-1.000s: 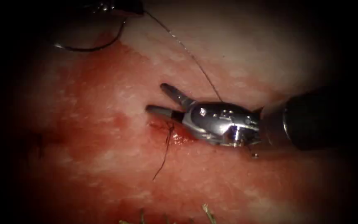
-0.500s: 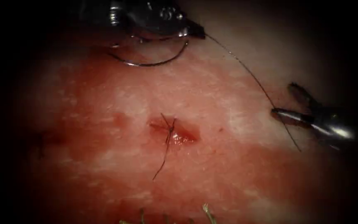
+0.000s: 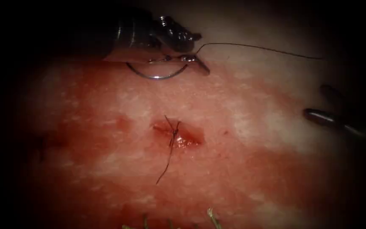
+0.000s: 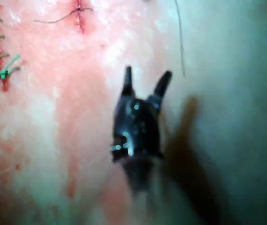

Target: Wound Closure

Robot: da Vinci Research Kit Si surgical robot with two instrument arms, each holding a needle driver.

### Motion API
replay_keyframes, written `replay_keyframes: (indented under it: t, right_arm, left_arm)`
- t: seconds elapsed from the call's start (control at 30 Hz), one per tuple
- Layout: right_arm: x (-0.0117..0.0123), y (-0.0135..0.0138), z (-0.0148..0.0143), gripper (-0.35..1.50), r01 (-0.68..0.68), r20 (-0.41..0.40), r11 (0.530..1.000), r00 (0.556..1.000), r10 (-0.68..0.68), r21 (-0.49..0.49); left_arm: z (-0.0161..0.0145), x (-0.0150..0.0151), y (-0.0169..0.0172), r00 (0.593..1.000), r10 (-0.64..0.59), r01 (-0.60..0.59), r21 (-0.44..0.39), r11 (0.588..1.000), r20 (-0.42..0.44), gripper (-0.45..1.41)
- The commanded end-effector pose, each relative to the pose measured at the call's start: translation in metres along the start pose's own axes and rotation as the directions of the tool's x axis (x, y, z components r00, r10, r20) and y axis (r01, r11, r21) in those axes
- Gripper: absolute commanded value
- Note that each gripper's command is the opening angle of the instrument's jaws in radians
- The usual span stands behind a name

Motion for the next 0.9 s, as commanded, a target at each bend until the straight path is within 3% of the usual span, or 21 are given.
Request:
replay_keyframes:
  t: [0.03, 0.17, 0.37, 0.47, 0.63, 0.83, 0.9]
  right_arm:
    - [-0.0010, -0.0010, 0.0001, 1.43, -0.002, 0.003, 1.000, 1.000, 0.002, 0.006]
    - [-0.0010, -0.0012, -0.0001, 1.43, -0.002, 0.002, 1.000, 1.000, 0.002, 0.008]
    - [-0.0011, -0.0013, -0.0004, 1.43, -0.002, 0.002, 1.000, 1.000, 0.002, 0.010]
    - [-0.0010, -0.0016, -0.0004, 1.43, -0.003, 0.003, 1.000, 1.000, 0.003, 0.009]
    - [0.0000, -0.0032, -0.0004, 1.45, -0.028, 0.003, 0.999, 1.000, 0.028, 0.033]
    - [0.0026, -0.0064, -0.0002, 1.46, -0.047, 0.004, 0.995, 0.999, 0.046, 0.093]
    - [0.0032, -0.0074, -0.0001, 1.46, -0.044, 0.004, 0.994, 0.999, 0.044, 0.097]
  left_arm:
    - [0.0004, 0.0000, -0.0001, 1.000, -0.007, 0.007, -0.007, 1.000, -0.007, 1.03]
    - [-0.0023, 0.0005, -0.0024, 0.997, -0.029, 0.030, 0.012, 0.999, -0.074, 1.18]
    - [-0.0074, -0.0005, -0.0037, 0.981, -0.036, 0.047, 0.053, 0.998, -0.191, 1.21]
    - [-0.0096, -0.0022, -0.0015, 0.980, -0.028, 0.039, 0.051, 0.998, -0.196, 1.16]
    - [-0.0119, -0.0057, 0.0056, 0.978, -0.004, 0.011, 0.032, 0.999, -0.206, 1.06]
    - [-0.0135, -0.0080, 0.0128, 0.956, 0.159, -0.175, -0.045, 0.984, -0.248, 0.79]
    - [-0.0140, -0.0084, 0.0142, 0.951, 0.170, -0.190, -0.055, 0.980, -0.257, 0.79]
